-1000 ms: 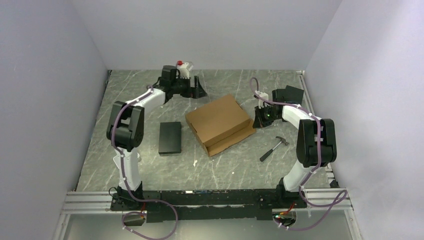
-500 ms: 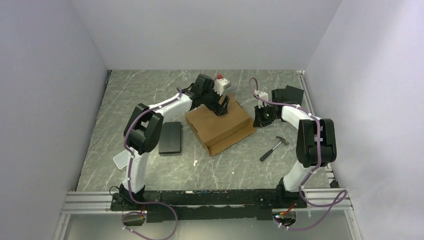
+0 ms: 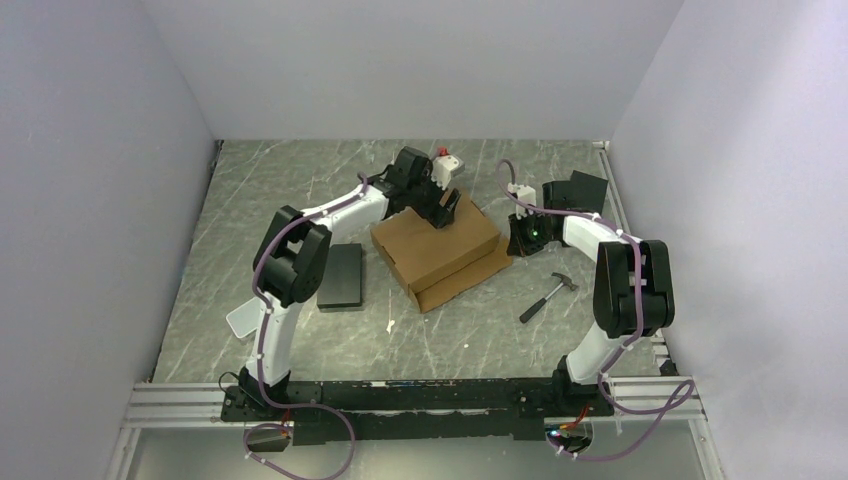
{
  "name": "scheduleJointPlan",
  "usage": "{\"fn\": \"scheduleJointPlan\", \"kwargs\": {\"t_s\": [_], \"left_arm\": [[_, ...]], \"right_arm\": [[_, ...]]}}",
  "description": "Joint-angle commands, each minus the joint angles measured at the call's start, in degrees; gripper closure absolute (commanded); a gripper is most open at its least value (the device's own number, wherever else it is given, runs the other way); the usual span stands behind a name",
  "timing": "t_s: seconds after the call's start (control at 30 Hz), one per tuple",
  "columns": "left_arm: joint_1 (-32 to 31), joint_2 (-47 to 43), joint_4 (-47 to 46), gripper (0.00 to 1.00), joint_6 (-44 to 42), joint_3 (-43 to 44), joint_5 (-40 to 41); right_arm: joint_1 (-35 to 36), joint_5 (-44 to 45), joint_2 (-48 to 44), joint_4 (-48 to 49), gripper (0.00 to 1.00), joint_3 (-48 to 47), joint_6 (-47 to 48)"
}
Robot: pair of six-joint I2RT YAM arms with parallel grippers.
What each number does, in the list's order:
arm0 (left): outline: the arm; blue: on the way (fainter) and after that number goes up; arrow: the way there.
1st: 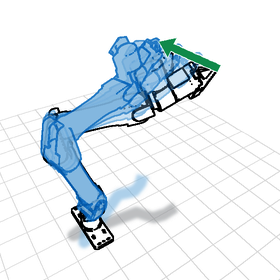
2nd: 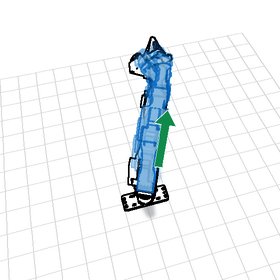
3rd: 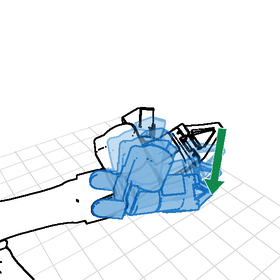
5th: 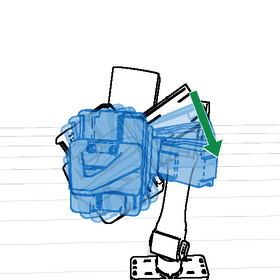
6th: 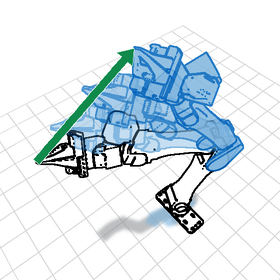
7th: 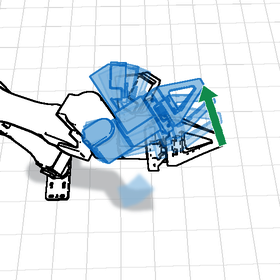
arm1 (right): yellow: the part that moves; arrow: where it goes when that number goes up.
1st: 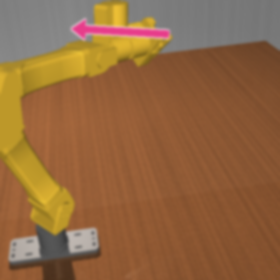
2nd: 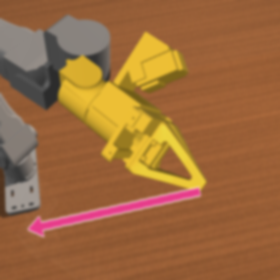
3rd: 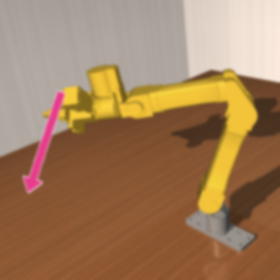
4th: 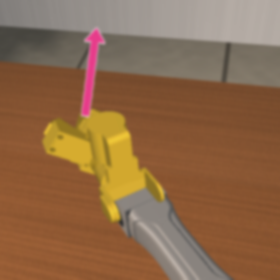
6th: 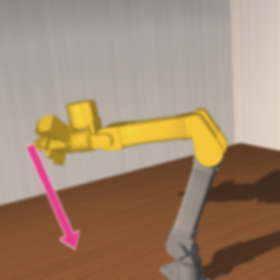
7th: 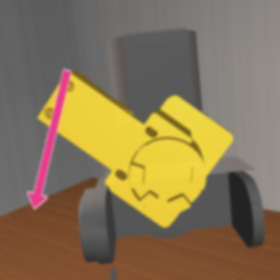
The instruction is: Fold the paper box
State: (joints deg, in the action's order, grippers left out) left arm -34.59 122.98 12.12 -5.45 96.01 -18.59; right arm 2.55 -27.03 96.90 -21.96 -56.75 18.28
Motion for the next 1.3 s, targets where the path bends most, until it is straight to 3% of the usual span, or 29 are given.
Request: {"fn": "scheduleJointPlan", "kwargs": {"t_s": [0.0,0.63,1.27], "left_arm": [[-0.2,0.2,3.1,0.18,-2.6,-3.7,-2.1],[-2.7,-1.3,3.1,0.19,-1.9,-7.1,1.0],[-4.3,-2.9,3.4,0.22,-1.4,-12.1,-3.8]], "right_arm": [[0.8,1.5,-1.4,1.7,1.0,0.8,1.8],[4.4,3.4,-5.0,3.1,1.0,2.7,5.5],[6.8,4.9,-7.3,3.9,1.0,3.8,7.9]]}}
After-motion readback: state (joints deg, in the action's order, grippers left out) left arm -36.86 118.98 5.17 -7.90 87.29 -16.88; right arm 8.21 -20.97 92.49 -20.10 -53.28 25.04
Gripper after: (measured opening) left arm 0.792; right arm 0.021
